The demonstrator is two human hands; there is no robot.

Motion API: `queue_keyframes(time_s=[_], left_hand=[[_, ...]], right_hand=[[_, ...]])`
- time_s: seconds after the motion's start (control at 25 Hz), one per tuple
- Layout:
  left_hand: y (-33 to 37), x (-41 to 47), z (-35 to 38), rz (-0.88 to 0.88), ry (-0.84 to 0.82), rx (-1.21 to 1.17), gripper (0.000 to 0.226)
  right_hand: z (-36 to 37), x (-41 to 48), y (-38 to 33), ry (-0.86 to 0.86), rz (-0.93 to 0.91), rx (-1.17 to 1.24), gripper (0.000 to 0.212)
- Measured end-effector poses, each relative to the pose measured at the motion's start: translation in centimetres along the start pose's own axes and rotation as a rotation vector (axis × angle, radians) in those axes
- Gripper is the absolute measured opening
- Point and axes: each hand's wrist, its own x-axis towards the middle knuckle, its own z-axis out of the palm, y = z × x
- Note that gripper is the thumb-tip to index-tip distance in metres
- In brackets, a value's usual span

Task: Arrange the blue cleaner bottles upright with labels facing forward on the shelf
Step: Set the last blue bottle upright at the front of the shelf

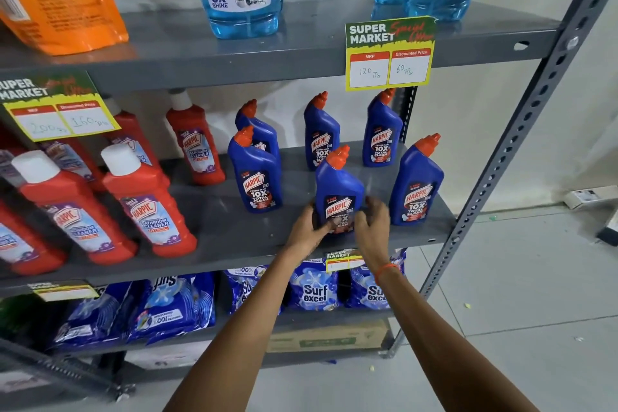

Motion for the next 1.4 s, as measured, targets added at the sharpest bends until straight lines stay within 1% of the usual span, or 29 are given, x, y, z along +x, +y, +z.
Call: queue_keyframes(time_s=[0.04,0.08,0.12,0.2,0.28,0.36,0.44,0.48,0.56,0.68,0.72,0.76,0.84,1.0,1.08,1.16,1.24,1.32,1.4], left_hand=[[0.4,-0.2,-0.1,0.025,0.024,-0.011,0.067],[0.8,-0.3,-0.2,0.062,0.093,-0.008,0.07],[1.2,-0.3,-0.4,0.111,0.192,-0.008,0.069],[2.3,-0.3,-1.2,0.228,0.401,-0.048,0.064],[2.8,0.3,-2.9,0.336,0.556,-0.059,0.059],[2.2,1.2,-5.3,0.326,0.651,-0.021,0.059],[1.0,2.1,-7.9,0.256,0.672,-0.041,0.06],[0.2,2.6,-9.0,0.217,0.662,-0.061,0.059],[-1.5,3.8,-10.5,0.121,0.612,-0.091,0.056],[-4.0,5.4,-12.0,0.035,0.472,-0.246,0.054],[-4.4,5.7,-12.4,0.011,0.441,-0.299,0.051],[-4.4,5.7,-12.7,-0.01,0.414,-0.344,0.046],[-3.9,5.6,-12.9,-0.039,0.373,-0.394,0.037],[-4.0,3.8,-12.7,-0.048,0.359,-0.417,0.031],[-4.9,2.4,-12.5,-0.042,0.371,-0.412,0.031],[-5.3,0.6,-12.2,-0.02,0.359,-0.392,0.034],[-5.4,-0.7,-12.1,-0.011,0.352,-0.375,0.029],[-5.3,-1.5,-12.2,-0.013,0.345,-0.362,0.02],[-5.1,-2.0,-12.2,-0.008,0.348,-0.35,0.018]], right_hand=[[0.3,-0.6,-0.9,0.133,-0.116,-0.021,0.034],[0.6,-1.2,-2.3,0.228,-0.222,-0.032,0.032],[1.1,-1.9,-3.9,0.267,-0.323,-0.025,0.031],[2.4,-2.9,-7.0,0.244,-0.489,0.016,0.031],[4.1,-3.4,-9.2,0.175,-0.614,0.026,0.032],[6.1,-3.9,-10.4,0.054,-0.675,0.027,0.038],[8.8,-4.1,-10.4,-0.115,-0.642,0.022,0.046],[10.2,-4.1,-10.2,-0.207,-0.56,0.026,0.049],[12.9,-3.5,-9.3,-0.348,-0.305,0.053,0.053],[14.3,-1.4,-7.8,-0.418,0.064,0.069,0.053],[14.4,-0.7,-7.3,-0.455,0.144,0.047,0.051],[14.5,0.0,-6.9,-0.497,0.178,0.017,0.049],[14.8,0.7,-6.4,-0.523,0.178,-0.029,0.046],[14.3,-0.4,-4.8,-0.454,0.098,0.014,0.036],[13.6,-1.6,-3.6,-0.435,0.052,0.034,0.032],[12.9,-2.7,-2.5,-0.422,0.01,0.037,0.022],[12.7,-3.6,-1.8,-0.41,-0.018,0.046,0.014],[12.4,-4.1,-1.4,-0.414,-0.044,0.041,0.016],[12.2,-4.6,-1.4,-0.409,-0.054,0.056,0.02]])
